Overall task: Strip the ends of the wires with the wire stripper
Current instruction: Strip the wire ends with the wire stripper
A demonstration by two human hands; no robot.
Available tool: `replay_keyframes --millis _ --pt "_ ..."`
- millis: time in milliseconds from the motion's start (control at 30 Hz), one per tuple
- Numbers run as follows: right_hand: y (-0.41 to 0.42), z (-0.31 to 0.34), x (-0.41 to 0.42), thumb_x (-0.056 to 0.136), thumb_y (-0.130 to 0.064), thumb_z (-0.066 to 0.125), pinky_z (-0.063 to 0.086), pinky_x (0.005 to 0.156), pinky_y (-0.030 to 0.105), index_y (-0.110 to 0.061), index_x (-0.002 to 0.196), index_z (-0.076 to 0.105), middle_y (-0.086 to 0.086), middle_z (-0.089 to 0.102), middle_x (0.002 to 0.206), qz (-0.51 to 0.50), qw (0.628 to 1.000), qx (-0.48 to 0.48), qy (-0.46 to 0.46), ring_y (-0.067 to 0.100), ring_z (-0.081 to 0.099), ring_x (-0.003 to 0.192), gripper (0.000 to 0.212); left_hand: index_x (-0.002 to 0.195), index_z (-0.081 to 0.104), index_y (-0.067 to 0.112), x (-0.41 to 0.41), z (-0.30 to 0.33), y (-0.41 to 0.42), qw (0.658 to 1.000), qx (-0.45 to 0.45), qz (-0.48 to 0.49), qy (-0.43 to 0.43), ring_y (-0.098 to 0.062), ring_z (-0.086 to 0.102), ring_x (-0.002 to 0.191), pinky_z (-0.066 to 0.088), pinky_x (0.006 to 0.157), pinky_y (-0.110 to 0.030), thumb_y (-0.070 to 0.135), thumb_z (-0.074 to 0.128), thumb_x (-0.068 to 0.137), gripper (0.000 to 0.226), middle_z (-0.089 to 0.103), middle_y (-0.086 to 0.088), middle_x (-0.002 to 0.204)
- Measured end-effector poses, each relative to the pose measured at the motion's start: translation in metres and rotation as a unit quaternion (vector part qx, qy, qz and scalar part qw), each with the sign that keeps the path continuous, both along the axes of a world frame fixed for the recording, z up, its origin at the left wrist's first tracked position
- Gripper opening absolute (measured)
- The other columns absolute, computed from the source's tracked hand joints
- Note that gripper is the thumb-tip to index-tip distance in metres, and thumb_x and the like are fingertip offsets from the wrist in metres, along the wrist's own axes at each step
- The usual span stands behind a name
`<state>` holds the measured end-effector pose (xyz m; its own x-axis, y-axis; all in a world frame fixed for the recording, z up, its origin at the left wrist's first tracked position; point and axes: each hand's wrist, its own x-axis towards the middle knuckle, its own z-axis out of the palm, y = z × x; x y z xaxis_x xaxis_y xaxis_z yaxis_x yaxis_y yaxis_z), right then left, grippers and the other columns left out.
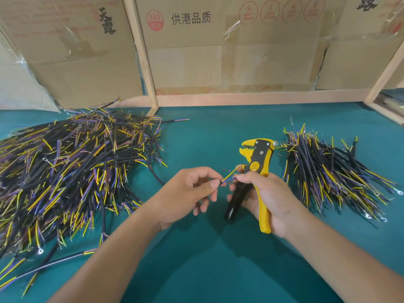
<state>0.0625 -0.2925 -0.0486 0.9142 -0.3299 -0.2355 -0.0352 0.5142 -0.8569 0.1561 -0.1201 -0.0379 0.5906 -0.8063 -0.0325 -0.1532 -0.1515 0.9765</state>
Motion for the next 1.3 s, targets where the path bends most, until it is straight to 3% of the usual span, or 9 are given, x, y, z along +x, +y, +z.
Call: replay_keyframes --millis 133,267,433,567,633,733,833,1000,1300 --pt "0.000 0.001 0.000 0.094 0.000 0.059 0.058 0.064 0.040 -0.008 0.099 0.068 0.011 0.065 0.075 -0.001 1.000 -0.003 0.003 0.022 0.066 0.066 0.013 0.113 0.065 0.020 -0.002 0.001 -0.001 1.000 -0.014 -0.011 -0.002 -0.016 0.058 0.056 0.045 0.046 -0.022 0.013 0.050 0.104 0.019 0.068 -0.004 0.082" --pt "0.001 0.002 0.000 0.094 0.000 0.060 0.059 0.065 0.040 -0.007 0.100 0.067 0.011 0.067 0.074 0.004 1.000 0.002 0.001 0.020 0.067 0.066 0.011 0.112 0.063 0.022 -0.004 0.003 -0.001 0.999 -0.030 -0.019 0.004 -0.017 0.054 0.056 0.040 0.042 -0.021 0.012 0.049 0.105 0.019 0.069 -0.003 0.090" --pt "0.002 0.004 -0.001 0.094 -0.003 0.061 0.059 0.062 0.039 -0.007 0.098 0.069 0.008 0.067 0.072 -0.001 1.000 0.009 0.006 0.021 0.067 0.065 0.010 0.109 0.057 0.017 -0.005 0.005 -0.002 0.990 -0.085 0.005 0.108 -0.013 0.046 0.052 0.034 0.043 -0.020 0.007 0.047 0.104 0.015 0.065 -0.006 0.090" --pt "0.003 0.009 -0.002 0.095 -0.003 0.059 0.060 0.060 0.038 -0.006 0.098 0.066 0.010 0.070 0.075 0.021 0.999 0.022 0.021 0.025 0.070 0.065 0.007 0.105 0.050 0.011 -0.003 0.009 -0.006 0.941 -0.203 0.090 0.255 -0.020 0.065 0.067 0.056 0.062 -0.027 -0.002 0.043 0.102 0.015 0.065 -0.010 0.088" --pt "0.005 0.010 -0.005 0.095 -0.003 0.057 0.060 0.059 0.038 -0.007 0.097 0.064 0.014 0.074 0.083 0.074 0.996 0.031 0.047 0.027 0.072 0.071 0.008 0.103 0.048 0.010 -0.004 0.009 -0.011 0.908 -0.271 0.110 0.300 -0.025 0.070 0.077 0.060 0.072 -0.032 -0.003 0.040 0.102 0.016 0.061 -0.010 0.084" --pt "0.013 0.010 -0.009 0.088 -0.004 0.065 0.059 0.061 0.039 -0.007 0.097 0.063 0.019 0.075 0.094 0.157 0.985 0.031 0.065 0.031 0.073 0.078 0.009 0.100 0.047 0.012 -0.007 0.009 -0.017 0.886 -0.331 0.129 0.297 -0.026 0.072 0.083 0.059 0.077 -0.032 -0.003 0.037 0.104 0.018 0.057 -0.007 0.082" --pt "0.019 0.010 -0.012 0.076 -0.006 0.072 0.058 0.062 0.040 -0.007 0.098 0.065 0.019 0.072 0.089 0.193 0.980 0.026 0.050 0.032 0.072 0.078 0.023 0.099 0.047 0.012 -0.008 0.010 -0.018 0.882 -0.353 0.138 0.279 -0.026 0.071 0.085 0.058 0.080 -0.032 -0.002 0.035 0.105 0.020 0.056 -0.006 0.083" --pt "0.021 0.013 -0.014 0.074 -0.009 0.071 0.058 0.065 0.040 -0.007 0.103 0.063 0.015 0.070 0.083 0.201 0.979 0.014 0.032 0.029 0.070 0.075 0.031 0.100 0.047 0.012 -0.009 0.013 -0.017 0.868 -0.382 0.144 0.284 -0.028 0.072 0.089 0.058 0.082 -0.033 -0.001 0.034 0.105 0.019 0.059 -0.008 0.084" --pt "0.023 0.018 -0.017 0.071 -0.008 0.073 0.059 0.063 0.037 -0.006 0.104 0.062 0.016 0.071 0.084 0.197 0.980 0.000 0.033 0.028 0.070 0.071 0.036 0.097 0.047 0.013 -0.011 0.017 -0.017 0.872 -0.388 0.151 0.257 -0.027 0.072 0.090 0.058 0.085 -0.034 0.000 0.036 0.104 0.019 0.058 -0.006 0.083"
